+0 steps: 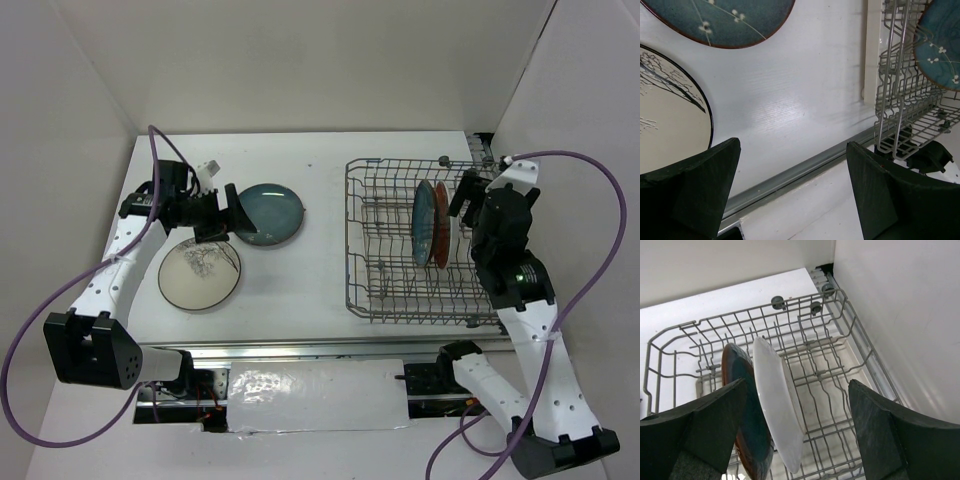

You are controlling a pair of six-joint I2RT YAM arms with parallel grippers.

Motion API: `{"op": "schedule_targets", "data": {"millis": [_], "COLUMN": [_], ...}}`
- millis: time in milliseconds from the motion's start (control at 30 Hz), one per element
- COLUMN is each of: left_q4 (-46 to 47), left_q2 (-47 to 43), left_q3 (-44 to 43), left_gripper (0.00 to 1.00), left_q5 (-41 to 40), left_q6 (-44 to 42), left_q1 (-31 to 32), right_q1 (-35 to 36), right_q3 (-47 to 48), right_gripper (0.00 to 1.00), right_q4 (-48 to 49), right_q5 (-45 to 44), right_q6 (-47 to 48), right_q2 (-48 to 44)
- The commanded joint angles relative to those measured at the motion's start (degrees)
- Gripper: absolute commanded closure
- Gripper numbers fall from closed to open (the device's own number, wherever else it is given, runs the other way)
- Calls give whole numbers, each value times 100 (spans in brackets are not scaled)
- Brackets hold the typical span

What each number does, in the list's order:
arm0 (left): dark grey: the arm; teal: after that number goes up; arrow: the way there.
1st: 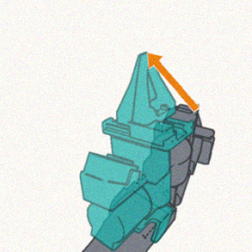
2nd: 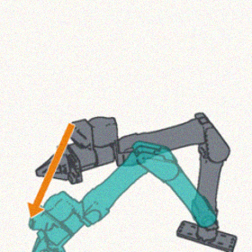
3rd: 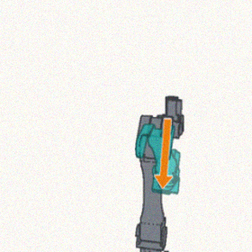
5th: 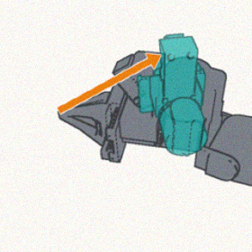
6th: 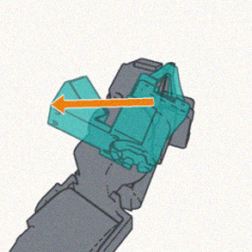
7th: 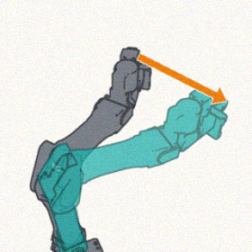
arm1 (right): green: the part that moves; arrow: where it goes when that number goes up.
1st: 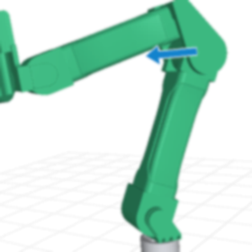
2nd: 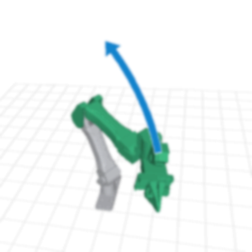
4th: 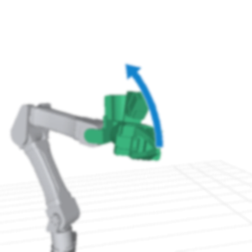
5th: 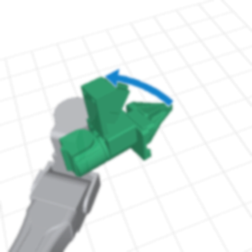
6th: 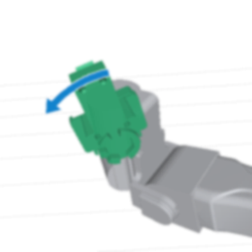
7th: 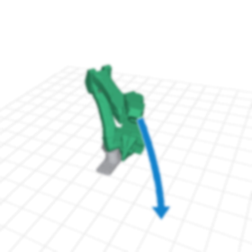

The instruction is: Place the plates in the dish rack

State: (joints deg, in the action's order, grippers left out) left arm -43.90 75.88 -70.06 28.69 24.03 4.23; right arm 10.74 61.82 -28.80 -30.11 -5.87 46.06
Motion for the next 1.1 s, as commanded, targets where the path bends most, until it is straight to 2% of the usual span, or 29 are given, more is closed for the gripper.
{"op": "schedule_targets", "data": {"millis": [0, 33, 67, 100, 200, 367, 533, 867, 1067], "left_q4": [241, 268, 250, 172, 197, 434, 909, 1516, 1665], "left_q2": [171, 321, 514, 1073, 1550, 2439, 3317, 4356, 4602], "left_q3": [19, -7, -68, -382, -621, -1114, -1719, -2161, -2073], "left_gripper": [1, 1, 1, 1, 1, 2, 1, 4, 14], "left_q5": [-326, -833, -995, -1336, -1978, -2148, -1604, -742, -549], "left_q6": [-4, 48, 119, 259, 513, 726, 480, 128, 233], "left_q1": [-27, -45, -123, -176, -247, -660, -766, -660, -502], "right_q1": [51, 42, 51, 51, 77, 68, 86, 95, 112], "right_q3": [304, 321, 348, 374, 436, 559, 770, 945, 1016], "right_gripper": [12, 12, 12, 12, 12, 12, 13, 13, 13], "right_q4": [-12, -3, 14, 41, 93, 146, -3, -266, -311], "right_q5": [57, 84, 206, 364, 610, 1076, 1490, 1850, 1912], "right_q6": [86, 68, 51, -19, -142, -310, -582, -749, -775], "right_q2": [-159, -194, -229, -351, -527, -827, -836, -810, -774]}}
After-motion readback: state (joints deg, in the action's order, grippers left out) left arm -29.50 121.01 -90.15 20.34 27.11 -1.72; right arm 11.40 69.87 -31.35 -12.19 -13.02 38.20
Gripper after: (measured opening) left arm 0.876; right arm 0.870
